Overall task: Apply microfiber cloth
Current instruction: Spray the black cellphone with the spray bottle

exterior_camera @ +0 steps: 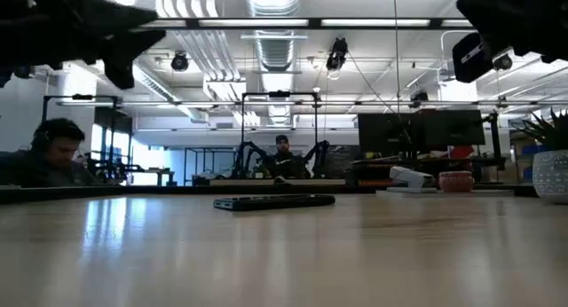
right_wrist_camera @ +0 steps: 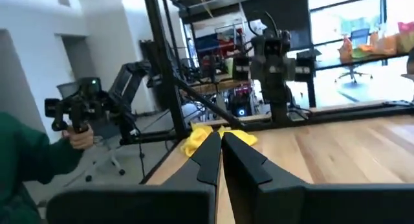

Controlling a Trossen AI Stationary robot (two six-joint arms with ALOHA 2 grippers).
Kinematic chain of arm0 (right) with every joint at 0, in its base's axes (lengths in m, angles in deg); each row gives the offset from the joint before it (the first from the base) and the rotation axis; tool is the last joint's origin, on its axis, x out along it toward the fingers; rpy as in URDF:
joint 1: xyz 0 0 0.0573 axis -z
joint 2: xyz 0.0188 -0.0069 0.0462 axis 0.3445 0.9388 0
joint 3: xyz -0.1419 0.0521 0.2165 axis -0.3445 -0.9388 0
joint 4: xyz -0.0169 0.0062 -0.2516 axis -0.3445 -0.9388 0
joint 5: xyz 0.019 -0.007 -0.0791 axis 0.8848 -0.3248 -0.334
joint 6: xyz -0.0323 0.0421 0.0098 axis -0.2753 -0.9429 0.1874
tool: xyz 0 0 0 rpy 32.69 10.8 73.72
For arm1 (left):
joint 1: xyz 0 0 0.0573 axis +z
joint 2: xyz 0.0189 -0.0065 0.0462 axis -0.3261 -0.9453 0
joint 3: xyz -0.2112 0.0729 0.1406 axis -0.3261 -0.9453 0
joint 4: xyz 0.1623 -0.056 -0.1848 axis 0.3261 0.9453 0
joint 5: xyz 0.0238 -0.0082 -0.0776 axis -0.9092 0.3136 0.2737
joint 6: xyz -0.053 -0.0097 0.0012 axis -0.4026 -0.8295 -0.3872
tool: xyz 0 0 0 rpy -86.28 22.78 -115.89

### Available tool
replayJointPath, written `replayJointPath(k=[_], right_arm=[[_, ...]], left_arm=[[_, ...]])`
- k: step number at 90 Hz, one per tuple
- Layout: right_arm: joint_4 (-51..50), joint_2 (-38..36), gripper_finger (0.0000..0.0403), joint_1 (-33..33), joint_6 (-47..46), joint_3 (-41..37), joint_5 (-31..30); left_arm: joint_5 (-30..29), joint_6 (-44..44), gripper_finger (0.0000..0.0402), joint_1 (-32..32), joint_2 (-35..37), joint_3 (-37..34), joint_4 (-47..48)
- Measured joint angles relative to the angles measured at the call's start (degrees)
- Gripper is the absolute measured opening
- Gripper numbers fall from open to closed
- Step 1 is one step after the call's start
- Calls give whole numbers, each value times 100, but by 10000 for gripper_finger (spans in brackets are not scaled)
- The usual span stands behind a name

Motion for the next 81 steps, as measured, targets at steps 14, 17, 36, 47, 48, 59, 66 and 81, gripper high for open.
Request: replayJointPath(k=[14, 17, 36, 47, 48, 59, 66, 81], right_arm=[[32, 401, 0, 0, -149, 129, -42], [31, 474, 0, 0, -150, 180, -43], [3, 940, 0, 0, 134, 602, -46], [-112, 1309, 0, 2, 285, 876, -46], [-140, 1343, 0, 2, 287, 903, -46], [-583, 1684, 0, 2, 289, 1220, -46], [-925, 1873, 0, 2, 289, 1428, -46], [-1538, 2271, 0, 2, 385, 1909, -46]], left_arm=[[-351, -726, 139, 2, -1066, 109, -255], [-352, -782, 146, 3, -1300, 191, -248], [-409, -824, 223, 46, -2828, 1013, -205], [-408, -916, 269, 123, -3592, 1544, 106], [-411, -931, 273, 130, -3655, 1587, 138], [-409, -1032, 311, 178, -4265, 2092, 684], [-409, -1042, 328, 181, -4587, 2452, 1080], [-572, -1040, 350, 185, -5149, 3151, 1949]])
